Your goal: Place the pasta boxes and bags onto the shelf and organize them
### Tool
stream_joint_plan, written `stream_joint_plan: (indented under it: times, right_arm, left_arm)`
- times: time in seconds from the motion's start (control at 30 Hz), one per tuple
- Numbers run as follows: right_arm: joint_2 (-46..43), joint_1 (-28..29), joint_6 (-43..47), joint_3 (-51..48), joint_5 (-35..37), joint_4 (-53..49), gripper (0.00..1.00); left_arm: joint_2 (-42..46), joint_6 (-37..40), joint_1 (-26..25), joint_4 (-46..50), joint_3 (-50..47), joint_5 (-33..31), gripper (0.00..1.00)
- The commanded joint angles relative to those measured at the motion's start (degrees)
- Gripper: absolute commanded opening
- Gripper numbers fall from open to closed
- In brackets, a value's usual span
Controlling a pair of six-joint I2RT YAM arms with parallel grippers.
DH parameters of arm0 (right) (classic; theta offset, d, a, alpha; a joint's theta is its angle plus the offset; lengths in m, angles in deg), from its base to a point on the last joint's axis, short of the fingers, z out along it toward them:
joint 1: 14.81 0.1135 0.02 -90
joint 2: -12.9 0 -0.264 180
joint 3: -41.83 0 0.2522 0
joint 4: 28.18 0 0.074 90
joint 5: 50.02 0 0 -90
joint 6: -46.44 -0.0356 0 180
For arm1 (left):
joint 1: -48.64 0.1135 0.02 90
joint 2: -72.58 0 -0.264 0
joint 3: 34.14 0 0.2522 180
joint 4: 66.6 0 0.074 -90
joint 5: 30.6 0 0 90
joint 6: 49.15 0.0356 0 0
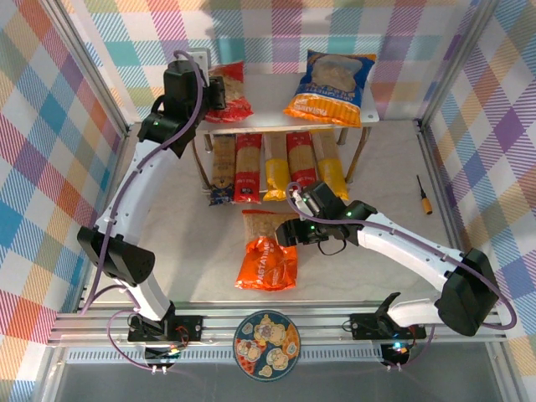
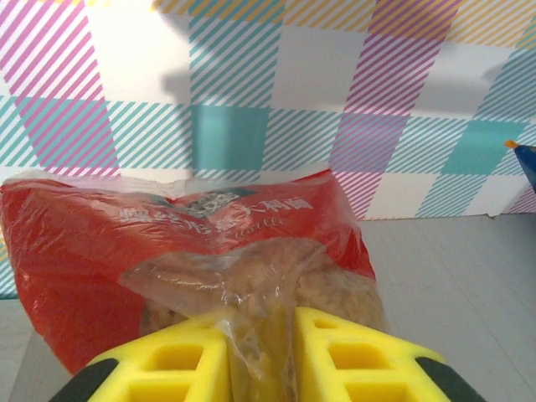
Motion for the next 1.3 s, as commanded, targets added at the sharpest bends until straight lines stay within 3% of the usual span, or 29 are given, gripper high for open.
stream_joint_plan:
  times: [0.0,0.1,0.17,0.27,0.43,0.87,1.17,1.27]
  right_arm:
    - [0.45,0.44,1.03,1.37,0.22,-0.84,0.66]
    - [0.45,0.45,1.02,1.11,0.22,-0.86,0.66]
    - [0.54,0.45,1.01,1.10,0.25,-0.93,0.66]
    - [0.70,0.45,1.03,1.23,0.22,-0.86,0.67]
    - [0.72,0.45,0.91,1.28,-0.01,-0.77,0.67]
    - [-0.95,0.45,1.24,1.39,0.74,-1.51,0.67]
    - [-4.26,0.45,3.64,2.95,0.40,-2.28,0.72]
    - [-7.77,0.45,5.53,6.03,1.83,-4.35,0.72]
  left_arm:
    - [-2.01,0.66,0.32,-0.54,-1.19,3.84,0.28]
    - [-2.11,0.36,0.32,-0.34,-1.53,3.59,0.37]
    - [-1.57,0.20,0.32,-0.69,-2.31,3.30,0.48]
    - [-0.74,0.17,0.32,-0.98,-2.86,2.73,0.78]
    - [0.58,0.64,0.32,-0.87,-2.78,2.20,0.97]
    - [6.69,1.08,0.29,-7.20,-4.75,5.48,1.00]
    - [13.73,0.53,0.23,-11.70,-7.34,3.49,1.00]
    - [15.88,-0.32,-0.09,-9.53,-7.55,4.04,0.92]
